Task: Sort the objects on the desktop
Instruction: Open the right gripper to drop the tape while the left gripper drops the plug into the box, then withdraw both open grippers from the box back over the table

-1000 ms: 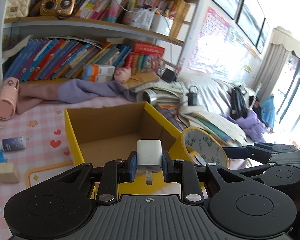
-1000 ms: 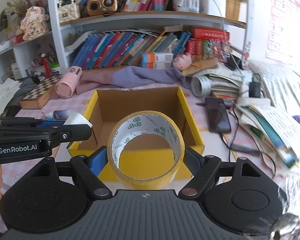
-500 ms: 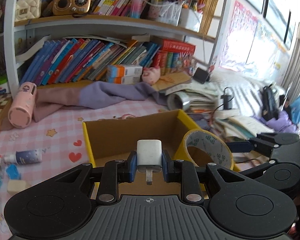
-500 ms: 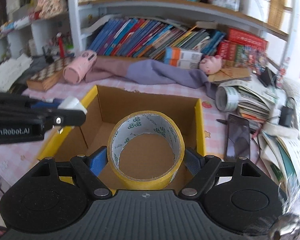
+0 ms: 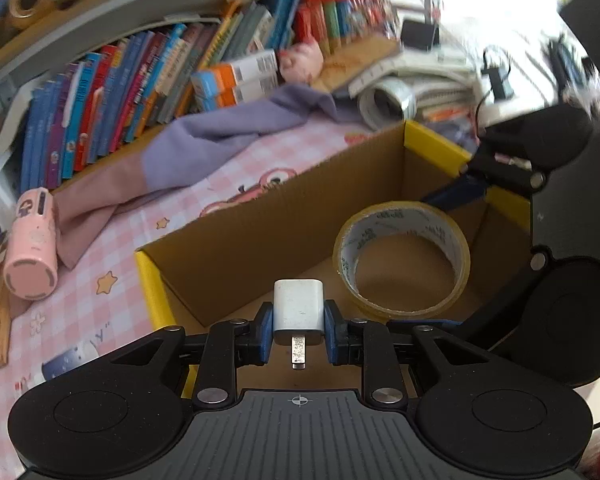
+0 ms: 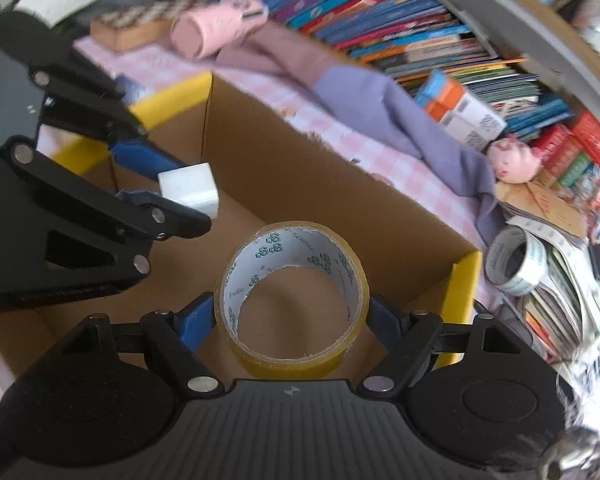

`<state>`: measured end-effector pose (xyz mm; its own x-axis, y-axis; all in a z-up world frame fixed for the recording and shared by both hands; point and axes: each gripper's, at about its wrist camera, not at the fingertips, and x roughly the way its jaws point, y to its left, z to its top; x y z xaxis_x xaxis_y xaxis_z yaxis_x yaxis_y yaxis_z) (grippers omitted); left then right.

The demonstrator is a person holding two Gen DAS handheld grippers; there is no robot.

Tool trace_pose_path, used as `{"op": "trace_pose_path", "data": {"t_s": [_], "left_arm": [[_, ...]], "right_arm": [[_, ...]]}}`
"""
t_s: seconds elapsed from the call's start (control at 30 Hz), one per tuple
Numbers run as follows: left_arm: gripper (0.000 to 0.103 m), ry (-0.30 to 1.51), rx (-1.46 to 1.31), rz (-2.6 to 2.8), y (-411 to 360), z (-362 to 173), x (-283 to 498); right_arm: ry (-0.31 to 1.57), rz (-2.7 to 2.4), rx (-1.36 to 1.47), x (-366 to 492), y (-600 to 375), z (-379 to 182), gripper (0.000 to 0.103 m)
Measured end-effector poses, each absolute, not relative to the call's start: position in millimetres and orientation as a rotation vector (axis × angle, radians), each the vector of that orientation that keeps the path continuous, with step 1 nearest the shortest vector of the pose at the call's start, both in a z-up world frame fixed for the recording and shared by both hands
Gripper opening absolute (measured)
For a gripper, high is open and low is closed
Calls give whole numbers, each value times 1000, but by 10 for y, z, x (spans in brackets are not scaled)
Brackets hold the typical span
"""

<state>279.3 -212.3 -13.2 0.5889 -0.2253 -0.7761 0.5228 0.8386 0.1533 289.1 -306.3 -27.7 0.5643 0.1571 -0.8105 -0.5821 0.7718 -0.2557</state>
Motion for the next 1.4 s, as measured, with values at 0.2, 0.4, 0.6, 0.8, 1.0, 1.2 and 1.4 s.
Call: {"op": "trace_pose_path", "data": {"t_s": [0.2,0.4,0.6,0.8,1.0,1.2,1.4], "left_arm": [[24,914,451,-440,-2240,-276,2961],[24,969,459,-426,-2289,-358,3050],[33,963,427,-442,-2261,-340,3058],[66,860,427,-393,-2227,-222,2948],[78,792,344,-365,-2050,-39,2809],[83,713,261,-353,-1852,209,2536],[89,656,177,-341,-1624,414,2223]], "right_arm": [[928,496,-640,3062,-2947,-467,80],[953,504,-642,3153,-2969,-525,80],[958,505,-605,3190,-3010,-486,80],[907,498,-582,3135,-3092,-369,88],[847,477,-484,2981,-3201,-176,90],[778,445,-408,2708,-3215,61,90],[699,384,-355,2332,-3159,305,90]]}}
